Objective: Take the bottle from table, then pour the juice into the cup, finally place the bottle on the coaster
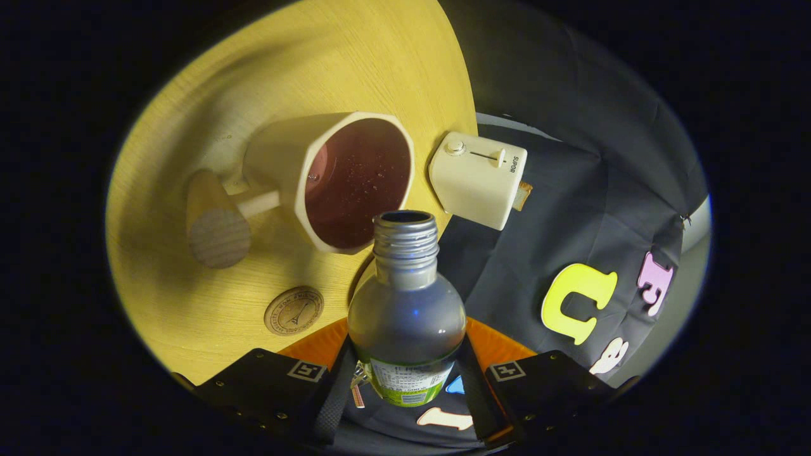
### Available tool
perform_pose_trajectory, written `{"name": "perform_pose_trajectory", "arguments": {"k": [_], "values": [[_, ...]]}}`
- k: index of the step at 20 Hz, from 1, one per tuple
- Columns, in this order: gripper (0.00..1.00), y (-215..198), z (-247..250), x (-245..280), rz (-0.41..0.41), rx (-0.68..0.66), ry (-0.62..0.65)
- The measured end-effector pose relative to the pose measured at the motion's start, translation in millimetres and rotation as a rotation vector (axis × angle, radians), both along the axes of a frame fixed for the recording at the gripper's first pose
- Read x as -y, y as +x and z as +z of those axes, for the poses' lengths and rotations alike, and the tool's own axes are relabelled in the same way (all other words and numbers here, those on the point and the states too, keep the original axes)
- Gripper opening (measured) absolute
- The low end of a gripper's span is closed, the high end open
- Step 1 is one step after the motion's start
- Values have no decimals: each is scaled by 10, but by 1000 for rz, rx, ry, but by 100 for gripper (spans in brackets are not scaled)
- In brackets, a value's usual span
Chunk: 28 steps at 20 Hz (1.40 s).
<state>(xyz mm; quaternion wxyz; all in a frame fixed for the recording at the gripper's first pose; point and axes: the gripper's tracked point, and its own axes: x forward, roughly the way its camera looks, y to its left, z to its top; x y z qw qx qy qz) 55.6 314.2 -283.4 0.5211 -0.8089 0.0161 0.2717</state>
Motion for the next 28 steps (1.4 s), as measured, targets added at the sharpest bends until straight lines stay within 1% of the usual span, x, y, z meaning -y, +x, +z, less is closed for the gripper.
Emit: {"name": "perform_pose_trajectory", "arguments": {"k": [4, 8, 11, 15, 22, 28], "values": [[78, -4, -53, -5, -15, -33, 71], [78, -11, -70, -67, -52, -84, 174], [78, 22, -59, -104, -64, -96, 218], [78, -7, -94, -86, -117, -165, 317], [78, 67, -40, 84, -201, -218, 489], [78, 117, -43, 273, -310, -305, 658]]}}
